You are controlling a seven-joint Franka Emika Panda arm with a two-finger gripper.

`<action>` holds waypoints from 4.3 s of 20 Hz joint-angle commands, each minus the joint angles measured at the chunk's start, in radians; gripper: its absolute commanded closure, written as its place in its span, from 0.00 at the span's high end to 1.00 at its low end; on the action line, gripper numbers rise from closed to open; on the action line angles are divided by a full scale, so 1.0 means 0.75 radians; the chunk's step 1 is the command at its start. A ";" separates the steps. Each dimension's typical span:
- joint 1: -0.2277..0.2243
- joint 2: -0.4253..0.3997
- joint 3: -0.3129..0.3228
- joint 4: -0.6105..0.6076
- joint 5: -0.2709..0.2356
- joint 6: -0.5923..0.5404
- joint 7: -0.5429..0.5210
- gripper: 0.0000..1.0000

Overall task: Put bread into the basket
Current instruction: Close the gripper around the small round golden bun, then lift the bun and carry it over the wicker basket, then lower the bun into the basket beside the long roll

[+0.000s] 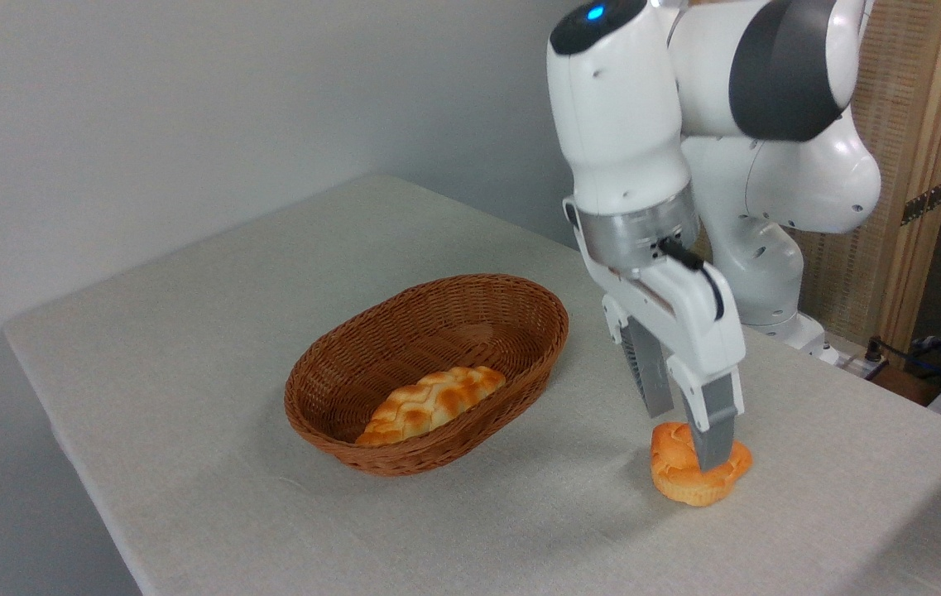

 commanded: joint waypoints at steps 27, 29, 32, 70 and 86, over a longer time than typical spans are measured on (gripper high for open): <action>0.002 0.109 0.014 -0.063 0.015 0.061 0.023 0.37; 0.002 0.109 0.014 -0.063 0.017 0.061 0.023 0.37; 0.002 0.107 0.014 -0.061 0.015 0.059 0.023 0.35; -0.014 0.393 -0.475 0.514 -0.687 -0.352 -0.527 0.95; -0.008 0.377 -0.457 0.597 -0.689 -0.338 -0.535 1.00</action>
